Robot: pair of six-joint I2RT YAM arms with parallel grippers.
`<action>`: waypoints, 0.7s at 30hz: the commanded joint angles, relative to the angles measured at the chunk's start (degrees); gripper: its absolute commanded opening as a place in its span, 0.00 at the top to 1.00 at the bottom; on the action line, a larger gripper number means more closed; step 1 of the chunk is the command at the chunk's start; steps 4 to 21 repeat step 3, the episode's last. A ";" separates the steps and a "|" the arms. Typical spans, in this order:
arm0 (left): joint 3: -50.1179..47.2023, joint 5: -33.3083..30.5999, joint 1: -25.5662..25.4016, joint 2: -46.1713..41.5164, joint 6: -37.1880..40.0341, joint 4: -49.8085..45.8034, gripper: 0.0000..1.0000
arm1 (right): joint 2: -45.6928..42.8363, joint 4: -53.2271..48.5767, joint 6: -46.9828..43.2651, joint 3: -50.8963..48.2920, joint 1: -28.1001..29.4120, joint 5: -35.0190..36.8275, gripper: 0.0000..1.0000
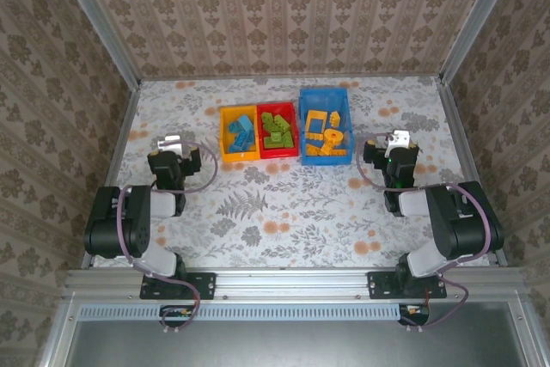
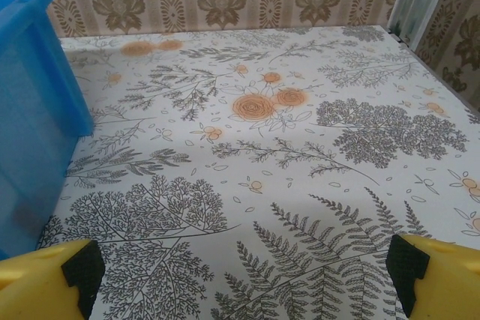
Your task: Sort the legos into containers by color
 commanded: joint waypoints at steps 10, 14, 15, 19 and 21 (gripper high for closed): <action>1.13 0.44 0.06 -0.21 0.74 -0.01 0.00 | 0.09 -0.42 1.06 0.21 0.20 1.82 0.00; 1.13 0.44 0.06 -0.21 0.74 -0.01 0.00 | 0.09 -0.42 1.06 0.21 0.20 1.82 0.00; 1.13 0.44 0.06 -0.21 0.74 -0.01 0.00 | 0.09 -0.42 1.06 0.21 0.20 1.82 0.00; 1.13 0.44 0.06 -0.21 0.74 -0.01 0.00 | 0.09 -0.42 1.06 0.21 0.20 1.82 0.00; 1.13 0.44 0.06 -0.21 0.74 -0.01 0.00 | 0.09 -0.42 1.06 0.21 0.20 1.82 0.00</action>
